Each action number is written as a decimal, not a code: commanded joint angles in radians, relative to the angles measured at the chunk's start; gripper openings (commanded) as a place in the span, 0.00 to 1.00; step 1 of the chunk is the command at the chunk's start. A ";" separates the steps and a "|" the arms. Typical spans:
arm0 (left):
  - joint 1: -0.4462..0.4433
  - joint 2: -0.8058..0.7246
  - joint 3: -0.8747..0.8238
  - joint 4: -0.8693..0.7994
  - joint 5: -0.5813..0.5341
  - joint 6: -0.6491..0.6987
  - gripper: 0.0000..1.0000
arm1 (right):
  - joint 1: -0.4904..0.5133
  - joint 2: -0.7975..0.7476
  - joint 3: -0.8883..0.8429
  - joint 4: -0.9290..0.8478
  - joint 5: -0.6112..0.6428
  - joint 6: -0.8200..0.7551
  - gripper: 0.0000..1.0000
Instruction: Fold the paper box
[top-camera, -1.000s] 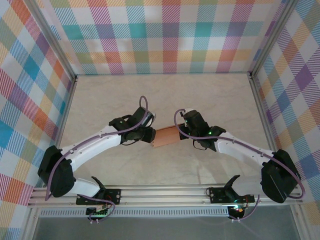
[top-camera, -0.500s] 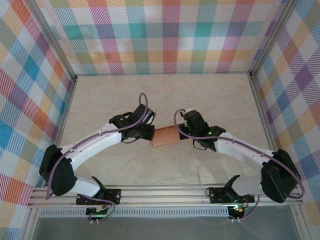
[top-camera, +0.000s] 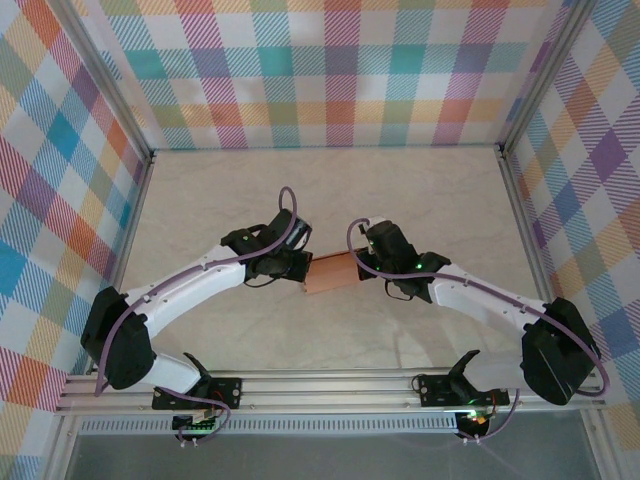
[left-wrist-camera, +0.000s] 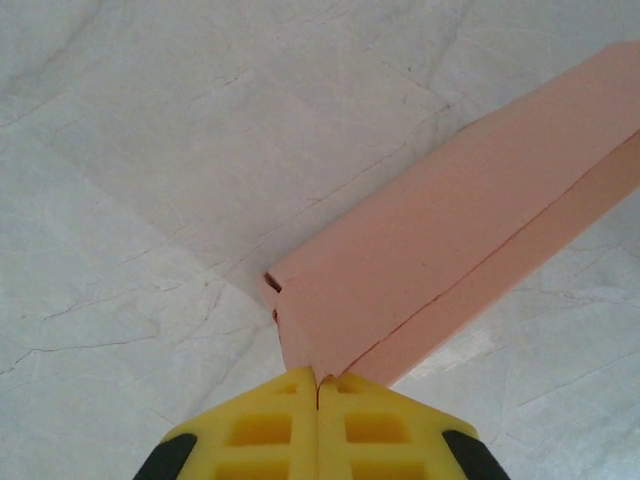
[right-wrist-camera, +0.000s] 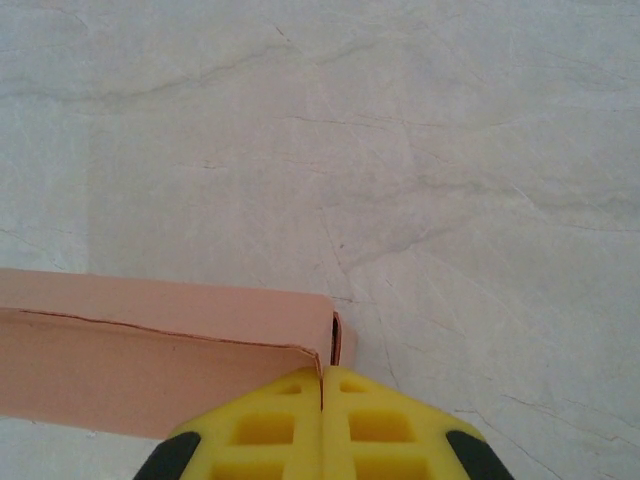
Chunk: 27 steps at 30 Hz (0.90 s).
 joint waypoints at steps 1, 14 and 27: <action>-0.002 -0.006 0.026 -0.032 0.009 -0.016 0.02 | 0.005 0.021 0.015 -0.018 -0.004 0.009 0.00; 0.006 0.118 0.167 -0.094 0.016 -0.269 0.01 | 0.005 0.030 0.027 -0.019 -0.016 0.020 0.00; 0.075 0.092 0.147 0.009 0.146 -0.435 0.00 | 0.005 0.029 0.020 -0.011 -0.018 0.017 0.00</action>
